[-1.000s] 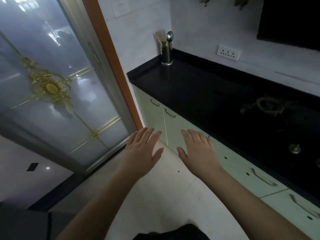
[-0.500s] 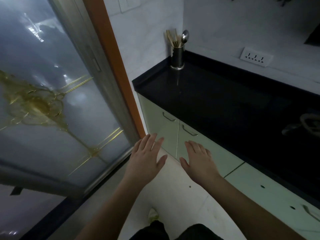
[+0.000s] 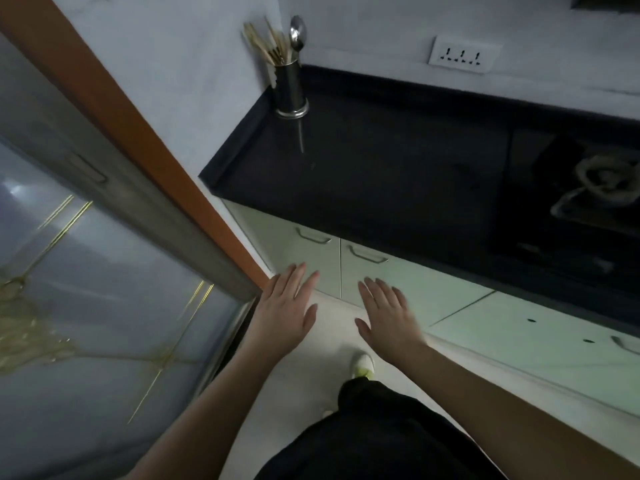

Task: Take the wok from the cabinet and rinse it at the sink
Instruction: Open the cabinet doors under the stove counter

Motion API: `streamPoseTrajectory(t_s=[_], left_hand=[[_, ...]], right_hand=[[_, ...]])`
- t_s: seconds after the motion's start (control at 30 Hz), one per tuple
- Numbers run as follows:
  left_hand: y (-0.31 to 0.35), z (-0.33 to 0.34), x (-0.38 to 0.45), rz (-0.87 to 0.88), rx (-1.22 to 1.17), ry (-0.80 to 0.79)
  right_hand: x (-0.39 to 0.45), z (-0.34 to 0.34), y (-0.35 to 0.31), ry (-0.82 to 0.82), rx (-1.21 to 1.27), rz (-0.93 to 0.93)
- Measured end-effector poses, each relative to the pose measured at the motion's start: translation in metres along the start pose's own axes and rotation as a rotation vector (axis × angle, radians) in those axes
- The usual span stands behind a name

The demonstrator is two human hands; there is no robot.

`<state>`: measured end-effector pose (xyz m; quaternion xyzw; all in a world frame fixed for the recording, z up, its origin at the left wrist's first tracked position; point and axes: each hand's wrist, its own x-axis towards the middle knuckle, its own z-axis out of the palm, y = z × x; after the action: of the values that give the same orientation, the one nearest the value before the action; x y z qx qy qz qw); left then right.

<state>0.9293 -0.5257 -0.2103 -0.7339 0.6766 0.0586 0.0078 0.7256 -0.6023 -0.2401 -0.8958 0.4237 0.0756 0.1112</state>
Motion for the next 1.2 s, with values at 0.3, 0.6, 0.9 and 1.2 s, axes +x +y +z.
streamPoseTrajectory(t_s=[0.3, 0.6, 0.9, 1.2], left_hand=[[-0.027, 0.049, 0.075, 0.156, 0.106, -0.277], [-0.059, 0.068, 0.132, 0.334, 0.070, -0.363], [-0.110, 0.115, 0.174, 0.469, 0.085, -0.376], [-0.126, 0.124, 0.203, 0.555, 0.071, -0.424]], right_hand=[[0.068, 0.049, 0.015, -0.173, 0.018, 0.042], [0.112, 0.065, 0.007, -0.243, 0.039, 0.166], [0.146, 0.080, -0.020, -0.207, 0.114, 0.391], [0.178, 0.091, -0.025, -0.160, 0.120, 0.475]])
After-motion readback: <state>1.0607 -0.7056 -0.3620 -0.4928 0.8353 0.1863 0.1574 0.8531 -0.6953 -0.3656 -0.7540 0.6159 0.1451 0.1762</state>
